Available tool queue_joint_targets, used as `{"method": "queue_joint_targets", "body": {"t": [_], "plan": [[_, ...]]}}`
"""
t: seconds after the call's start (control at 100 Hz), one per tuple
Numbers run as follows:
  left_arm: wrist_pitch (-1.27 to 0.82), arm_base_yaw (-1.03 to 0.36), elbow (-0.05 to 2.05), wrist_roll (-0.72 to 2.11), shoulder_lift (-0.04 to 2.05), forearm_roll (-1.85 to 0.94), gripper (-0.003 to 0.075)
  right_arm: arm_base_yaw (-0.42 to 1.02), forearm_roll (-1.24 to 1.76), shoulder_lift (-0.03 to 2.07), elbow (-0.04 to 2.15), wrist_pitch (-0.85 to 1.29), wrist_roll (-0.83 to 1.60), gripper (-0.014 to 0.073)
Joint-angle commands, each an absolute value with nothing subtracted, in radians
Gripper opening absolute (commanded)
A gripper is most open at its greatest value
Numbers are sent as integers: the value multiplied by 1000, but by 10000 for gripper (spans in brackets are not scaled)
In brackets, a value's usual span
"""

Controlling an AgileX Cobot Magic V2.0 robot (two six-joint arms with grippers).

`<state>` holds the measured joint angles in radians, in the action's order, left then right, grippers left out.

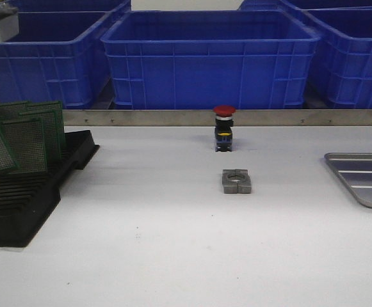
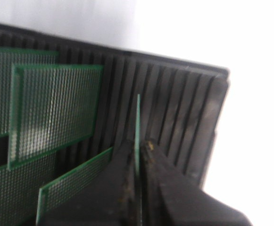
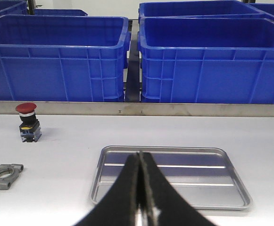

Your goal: Place circuit board on tray

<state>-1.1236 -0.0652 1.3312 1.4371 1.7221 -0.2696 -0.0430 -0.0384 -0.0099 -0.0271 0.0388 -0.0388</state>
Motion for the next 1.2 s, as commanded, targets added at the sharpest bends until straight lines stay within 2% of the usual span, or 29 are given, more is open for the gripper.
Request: {"method": "queue_joint_targets", "body": {"t": [0.0, 0.16, 0.32, 0.78, 1.0, 1.07, 1.19], "plan": [[-1218, -66, 1400, 1427, 1675, -372, -20, -50, -39, -36, -15, -35, -32, -61], [-1276, -71, 1423, 1427, 1675, -645, -20, -50, -39, -36, -15, -35, -32, -61], [-1276, -130, 1423, 1427, 1681, -786, -20, -50, -39, -36, -15, -35, -32, -61], [-1272, -421, 1419, 1427, 1718, -866, -20, -50, -39, -37, -15, -36, -32, -61], [-1272, -496, 1419, 1427, 1718, -868, -20, -50, -30, -37, -8, -50, -39, -59], [-1272, -504, 1419, 1427, 1718, -871, -20, -46, 0, -34, 25, 0, -59, -58], [-1272, -507, 1419, 1427, 1718, -877, -20, -45, 24, 9, 143, 211, -59, -59]]}}
